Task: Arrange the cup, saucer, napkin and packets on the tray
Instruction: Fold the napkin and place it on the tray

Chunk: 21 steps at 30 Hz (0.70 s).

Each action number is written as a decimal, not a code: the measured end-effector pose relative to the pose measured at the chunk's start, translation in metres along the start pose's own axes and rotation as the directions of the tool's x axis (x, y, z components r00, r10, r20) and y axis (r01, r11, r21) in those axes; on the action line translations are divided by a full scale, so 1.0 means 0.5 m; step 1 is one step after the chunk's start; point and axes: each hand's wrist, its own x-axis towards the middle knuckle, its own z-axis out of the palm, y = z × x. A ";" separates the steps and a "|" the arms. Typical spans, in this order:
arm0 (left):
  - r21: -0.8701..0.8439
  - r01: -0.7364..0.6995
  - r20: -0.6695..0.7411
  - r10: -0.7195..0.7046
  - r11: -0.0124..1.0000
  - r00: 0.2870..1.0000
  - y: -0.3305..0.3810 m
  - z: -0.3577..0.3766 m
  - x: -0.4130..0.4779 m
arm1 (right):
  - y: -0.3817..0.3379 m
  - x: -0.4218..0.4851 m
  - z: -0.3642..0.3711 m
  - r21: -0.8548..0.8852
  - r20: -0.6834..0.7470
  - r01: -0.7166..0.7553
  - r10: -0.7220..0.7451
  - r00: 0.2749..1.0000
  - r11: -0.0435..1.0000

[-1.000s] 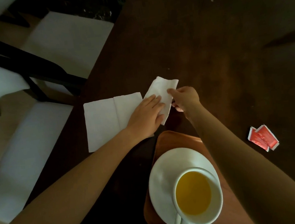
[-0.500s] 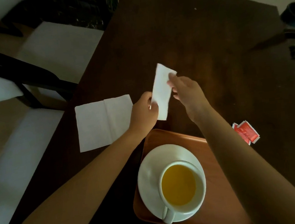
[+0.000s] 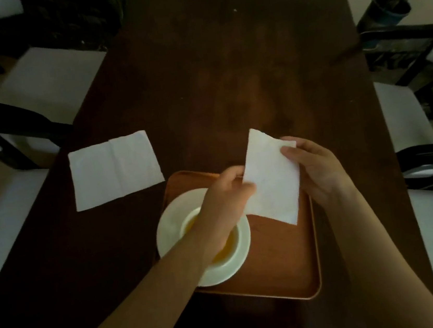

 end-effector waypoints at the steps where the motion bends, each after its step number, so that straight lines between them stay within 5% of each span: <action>1: 0.042 -0.025 -0.048 0.027 0.999 0.998 -0.018 0.020 -0.015 | 0.014 -0.006 -0.019 -0.072 -0.055 0.026 -0.030 0.998 0.997; 4: 0.273 -0.076 -0.178 0.128 0.959 0.976 -0.079 0.076 -0.053 | 0.065 -0.016 -0.065 -0.340 -0.104 0.108 -0.151 0.983 0.934; 10: 0.570 -0.150 -0.085 0.240 0.808 0.967 -0.205 0.150 -0.076 | 0.154 0.001 -0.091 -0.617 0.011 0.211 -0.259 0.966 0.758; 21: 0.886 -0.086 -0.055 0.287 0.455 0.956 -0.257 0.178 -0.065 | 0.178 0.023 -0.072 -0.722 0.111 0.355 -0.407 0.907 0.594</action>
